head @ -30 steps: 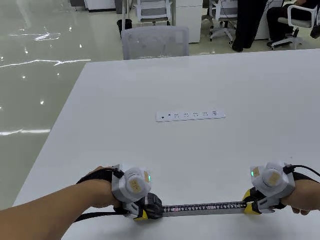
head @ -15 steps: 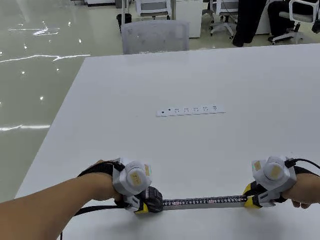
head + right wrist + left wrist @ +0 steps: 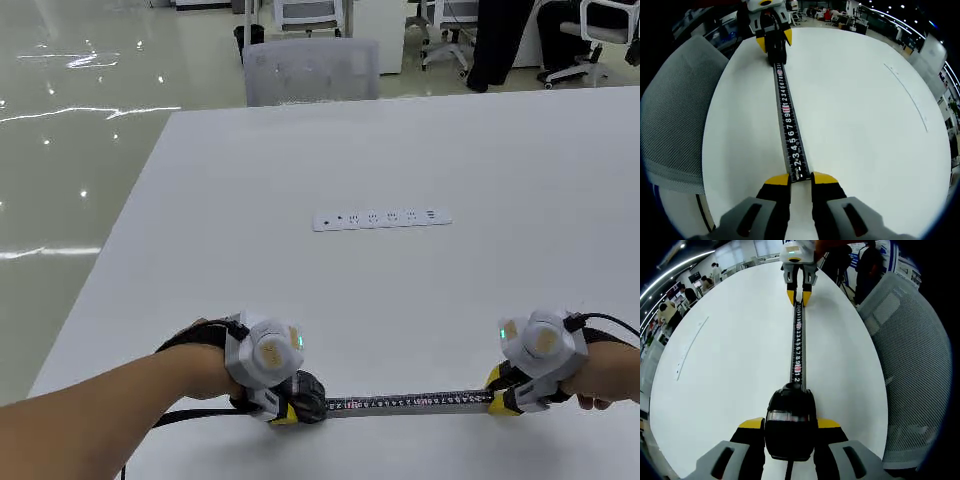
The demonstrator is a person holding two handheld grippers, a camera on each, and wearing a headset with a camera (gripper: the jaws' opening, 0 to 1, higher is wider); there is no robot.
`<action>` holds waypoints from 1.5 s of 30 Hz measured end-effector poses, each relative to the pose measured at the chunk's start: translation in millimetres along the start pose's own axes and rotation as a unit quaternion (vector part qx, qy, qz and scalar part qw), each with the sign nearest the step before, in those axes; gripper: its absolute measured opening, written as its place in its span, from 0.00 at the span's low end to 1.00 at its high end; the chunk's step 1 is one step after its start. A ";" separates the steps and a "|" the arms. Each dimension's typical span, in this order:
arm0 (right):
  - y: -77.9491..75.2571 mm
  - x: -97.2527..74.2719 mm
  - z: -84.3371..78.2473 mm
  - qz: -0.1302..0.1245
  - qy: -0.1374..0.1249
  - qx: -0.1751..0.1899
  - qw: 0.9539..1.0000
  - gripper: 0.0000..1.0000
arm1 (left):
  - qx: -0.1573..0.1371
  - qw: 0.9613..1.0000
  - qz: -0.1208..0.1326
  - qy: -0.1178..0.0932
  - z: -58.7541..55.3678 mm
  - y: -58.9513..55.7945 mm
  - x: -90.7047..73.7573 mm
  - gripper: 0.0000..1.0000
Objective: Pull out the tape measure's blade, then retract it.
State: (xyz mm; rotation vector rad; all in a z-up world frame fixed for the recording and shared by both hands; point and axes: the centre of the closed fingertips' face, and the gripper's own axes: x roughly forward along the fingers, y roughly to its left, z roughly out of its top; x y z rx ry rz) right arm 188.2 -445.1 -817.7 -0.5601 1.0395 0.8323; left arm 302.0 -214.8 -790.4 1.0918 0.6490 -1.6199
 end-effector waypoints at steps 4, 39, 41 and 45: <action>-1.2 -0.3 -0.7 -0.011 0.000 0.009 1.000 0.15 | -0.050 0.998 0.022 -0.018 -4.5 7.6 -7.8 0.38; 67.0 -83.0 -46.5 -0.229 -0.186 0.283 0.913 0.85 | -0.409 0.848 0.240 -0.238 -97.0 -31.3 -115.6 1.00; 72.9 -86.9 -49.3 -0.235 -0.185 0.288 0.910 0.89 | -0.407 0.850 0.241 -0.233 -97.2 -34.8 -119.3 1.00; 86.3 -93.2 -54.2 -0.241 -0.194 0.309 0.899 0.97 | -0.403 0.852 0.239 -0.236 -96.8 -44.1 -125.2 1.00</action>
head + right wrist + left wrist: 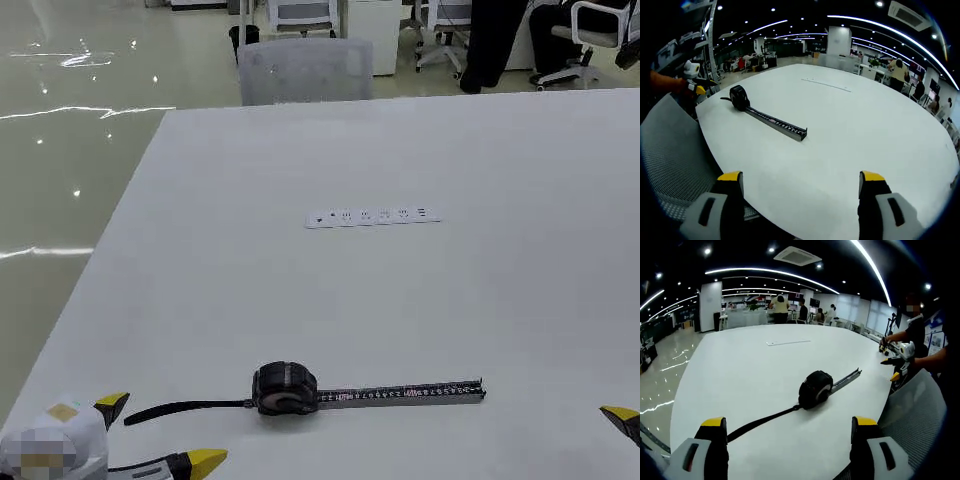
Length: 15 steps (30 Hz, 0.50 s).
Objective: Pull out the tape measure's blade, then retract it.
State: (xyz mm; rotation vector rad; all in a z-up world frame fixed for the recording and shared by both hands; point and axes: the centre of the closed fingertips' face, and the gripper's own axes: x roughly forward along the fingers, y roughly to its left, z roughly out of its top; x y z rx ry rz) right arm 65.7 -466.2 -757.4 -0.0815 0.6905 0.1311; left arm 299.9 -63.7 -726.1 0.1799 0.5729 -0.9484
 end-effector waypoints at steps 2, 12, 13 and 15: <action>2.1 -6.2 0.8 -0.003 -0.006 0.011 1.000 0.97 | 0.006 1.000 -0.007 0.004 -4.2 -2.4 -2.9 1.00; 3.6 -18.4 5.9 -0.002 -0.005 0.001 1.000 1.00 | -0.007 1.000 0.004 -0.012 -4.3 8.4 -12.2 1.00; 2.6 -19.9 7.6 -0.006 -0.006 -0.004 1.000 1.00 | -0.005 1.000 0.003 -0.013 -4.0 7.9 -12.9 1.00; 2.5 -21.5 9.1 -0.004 -0.009 -0.004 1.000 1.00 | 0.001 1.000 -0.002 -0.009 -6.8 7.7 -12.7 1.00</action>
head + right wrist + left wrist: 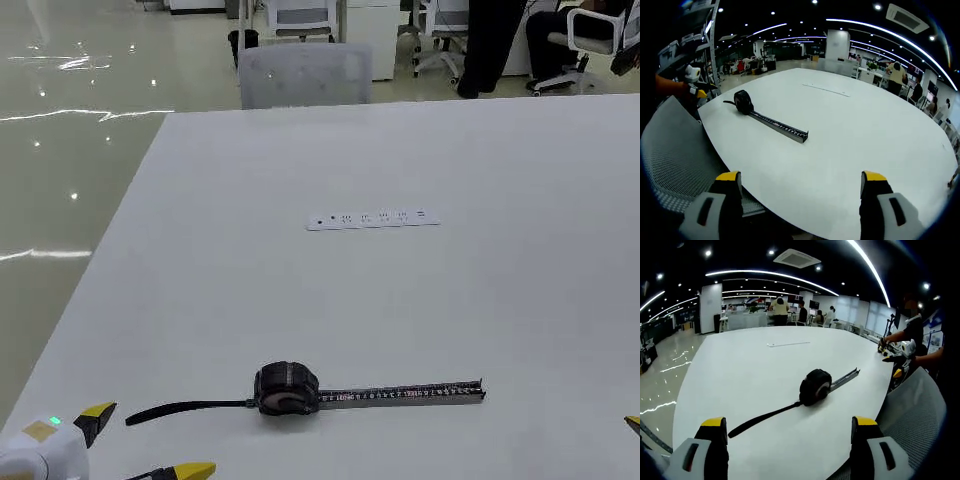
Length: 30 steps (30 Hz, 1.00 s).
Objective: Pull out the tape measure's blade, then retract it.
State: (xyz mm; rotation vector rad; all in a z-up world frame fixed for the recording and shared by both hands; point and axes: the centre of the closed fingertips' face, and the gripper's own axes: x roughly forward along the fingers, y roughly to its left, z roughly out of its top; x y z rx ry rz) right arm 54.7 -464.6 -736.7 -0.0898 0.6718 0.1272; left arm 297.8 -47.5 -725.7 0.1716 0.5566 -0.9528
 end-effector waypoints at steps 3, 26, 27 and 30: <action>-0.9 -3.7 3.9 0.002 -0.007 0.010 1.000 1.00 | -0.001 1.000 -0.002 0.010 -6.2 -0.5 1.6 1.00; -3.6 -13.1 -1.9 0.005 0.005 -0.006 1.000 1.00 | -0.005 1.000 -0.016 0.019 -10.6 -17.0 4.7 1.00; -3.1 -13.2 -1.8 0.007 0.005 -0.007 1.000 1.00 | -0.006 1.000 -0.015 0.018 -9.3 -17.4 4.7 1.00; -3.4 -13.1 -1.9 0.006 0.005 -0.010 1.000 1.00 | -0.004 1.000 -0.016 0.014 -5.7 -19.9 5.6 1.00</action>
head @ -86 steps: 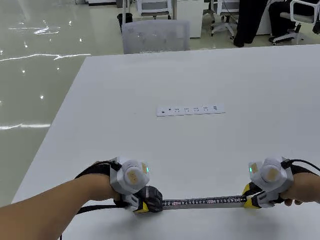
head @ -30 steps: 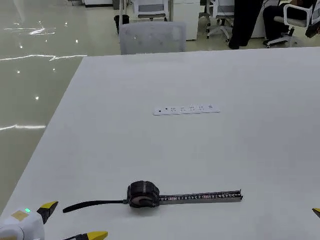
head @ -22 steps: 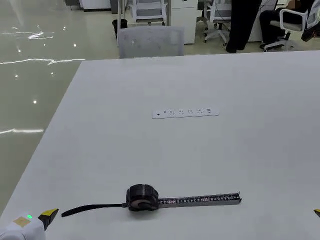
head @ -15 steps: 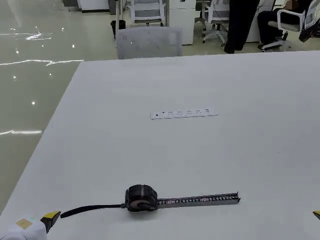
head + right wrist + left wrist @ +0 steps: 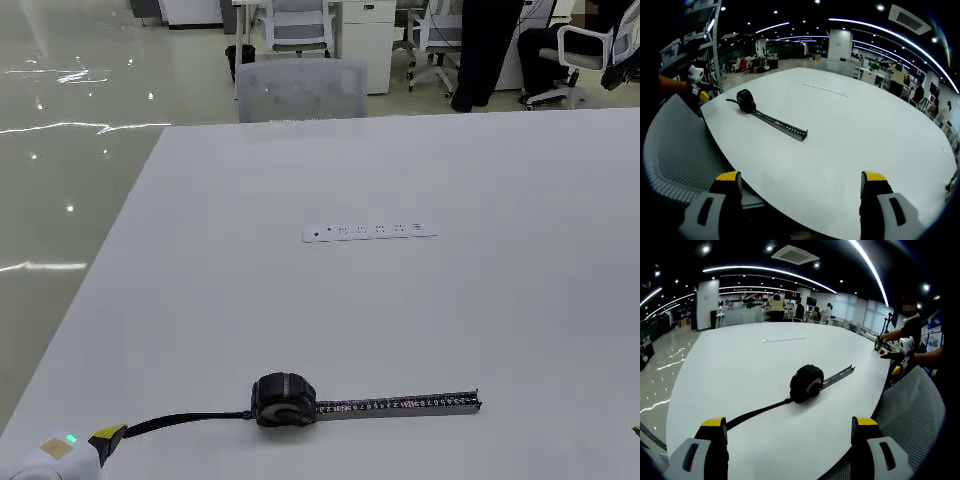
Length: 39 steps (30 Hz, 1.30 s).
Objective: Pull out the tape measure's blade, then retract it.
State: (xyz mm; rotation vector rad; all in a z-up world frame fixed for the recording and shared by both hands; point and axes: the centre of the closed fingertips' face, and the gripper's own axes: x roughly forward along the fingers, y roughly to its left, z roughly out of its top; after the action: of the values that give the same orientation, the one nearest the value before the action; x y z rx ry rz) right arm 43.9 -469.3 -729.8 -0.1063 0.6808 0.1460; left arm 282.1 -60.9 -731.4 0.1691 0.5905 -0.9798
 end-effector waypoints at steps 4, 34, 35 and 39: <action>4.6 2.3 1.1 0.019 0.011 -0.029 0.999 0.99 | -0.002 1.000 -0.001 -0.001 8.5 -6.5 4.6 1.00; -9.1 97.5 48.2 0.173 0.134 -0.259 0.941 0.81 | -0.032 0.997 0.069 0.014 41.5 -55.8 93.2 1.00; -10.5 102.0 48.8 0.176 0.138 -0.264 0.938 0.80 | -0.034 0.997 0.070 0.014 41.6 -56.7 96.0 1.00; -8.2 118.5 54.8 0.202 0.149 -0.287 0.924 0.73 | -0.066 0.993 0.095 0.000 40.8 -56.7 110.2 1.00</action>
State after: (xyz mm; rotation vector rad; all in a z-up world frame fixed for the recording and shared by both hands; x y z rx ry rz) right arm 170.1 -457.6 -762.2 -0.5618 0.9434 0.7412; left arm 297.4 -189.1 -750.1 0.1052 0.6260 -0.7548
